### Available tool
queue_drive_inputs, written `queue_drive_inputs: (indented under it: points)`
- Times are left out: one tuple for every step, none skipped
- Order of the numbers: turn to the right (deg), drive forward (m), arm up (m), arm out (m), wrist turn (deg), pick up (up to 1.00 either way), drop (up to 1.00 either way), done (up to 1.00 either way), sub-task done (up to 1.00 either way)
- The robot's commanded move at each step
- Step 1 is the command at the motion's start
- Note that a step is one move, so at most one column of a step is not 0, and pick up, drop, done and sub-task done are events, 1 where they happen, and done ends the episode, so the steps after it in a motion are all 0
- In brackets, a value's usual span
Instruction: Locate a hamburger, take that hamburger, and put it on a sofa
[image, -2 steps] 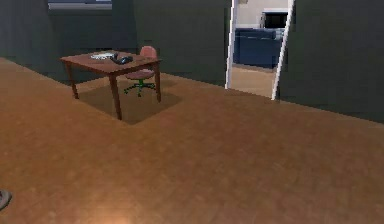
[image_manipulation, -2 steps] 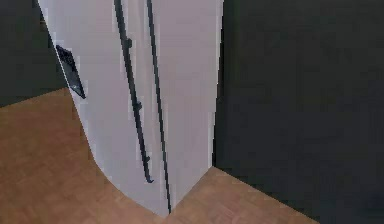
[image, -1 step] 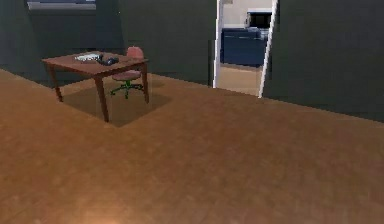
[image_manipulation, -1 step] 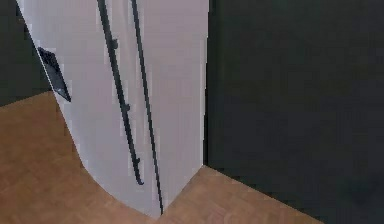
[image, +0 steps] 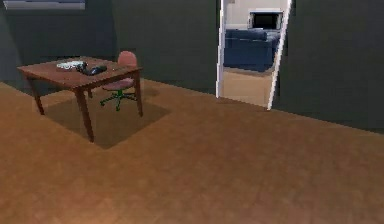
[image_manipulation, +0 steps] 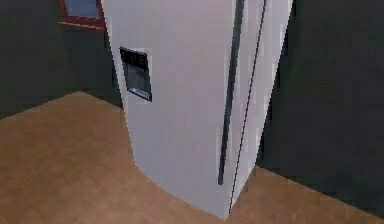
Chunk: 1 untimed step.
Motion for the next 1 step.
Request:
queue_drive_inputs:
  points:
    - [-45.0,0.0,0.0,0.0,0.0,0.0,0.0,0.0,0.0]
